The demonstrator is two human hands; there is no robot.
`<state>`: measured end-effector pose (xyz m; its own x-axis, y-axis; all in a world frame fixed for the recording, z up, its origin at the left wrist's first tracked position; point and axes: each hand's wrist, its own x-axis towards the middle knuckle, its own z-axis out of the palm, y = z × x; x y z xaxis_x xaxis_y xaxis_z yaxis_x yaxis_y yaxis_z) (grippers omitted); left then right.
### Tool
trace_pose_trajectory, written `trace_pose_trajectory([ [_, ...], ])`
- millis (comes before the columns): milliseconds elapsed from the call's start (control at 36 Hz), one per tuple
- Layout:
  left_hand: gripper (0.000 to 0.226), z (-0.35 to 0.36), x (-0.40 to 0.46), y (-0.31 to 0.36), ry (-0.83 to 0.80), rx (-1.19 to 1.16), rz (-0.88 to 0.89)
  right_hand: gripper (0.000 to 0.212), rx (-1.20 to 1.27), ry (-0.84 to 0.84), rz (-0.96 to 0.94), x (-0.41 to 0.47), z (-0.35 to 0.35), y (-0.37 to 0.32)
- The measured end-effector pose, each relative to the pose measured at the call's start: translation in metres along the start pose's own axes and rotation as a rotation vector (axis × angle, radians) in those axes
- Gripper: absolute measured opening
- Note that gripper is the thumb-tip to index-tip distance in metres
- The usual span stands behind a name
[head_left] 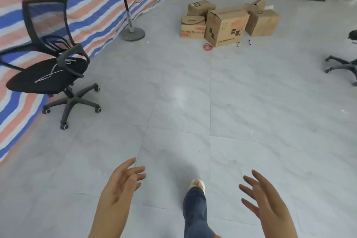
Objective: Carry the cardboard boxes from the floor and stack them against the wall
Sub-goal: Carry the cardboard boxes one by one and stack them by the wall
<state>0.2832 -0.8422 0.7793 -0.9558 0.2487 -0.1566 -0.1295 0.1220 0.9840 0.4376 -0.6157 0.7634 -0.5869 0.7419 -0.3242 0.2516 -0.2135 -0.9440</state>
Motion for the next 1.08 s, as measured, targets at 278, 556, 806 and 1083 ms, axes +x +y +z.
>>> trace_pose_trajectory([
  [278,0.030,0.074,0.172,0.022,0.058,-0.023,0.015,0.029,-0.051,-0.003,-0.061,0.190,0.034,-0.068],
  [556,0.029,0.147,0.317,0.057,0.085,-0.067,-0.001,0.030,-0.090,-0.061,-0.071,0.357,0.075,-0.136],
  [806,0.020,0.172,0.492,0.066,0.077,-0.084,-0.017,0.029,-0.072,-0.045,-0.058,0.502,0.152,-0.166],
  [1083,0.020,0.201,0.730,0.133,-0.074,-0.007,0.085,0.031,-0.004,0.031,-0.113,0.663,0.255,-0.251],
])
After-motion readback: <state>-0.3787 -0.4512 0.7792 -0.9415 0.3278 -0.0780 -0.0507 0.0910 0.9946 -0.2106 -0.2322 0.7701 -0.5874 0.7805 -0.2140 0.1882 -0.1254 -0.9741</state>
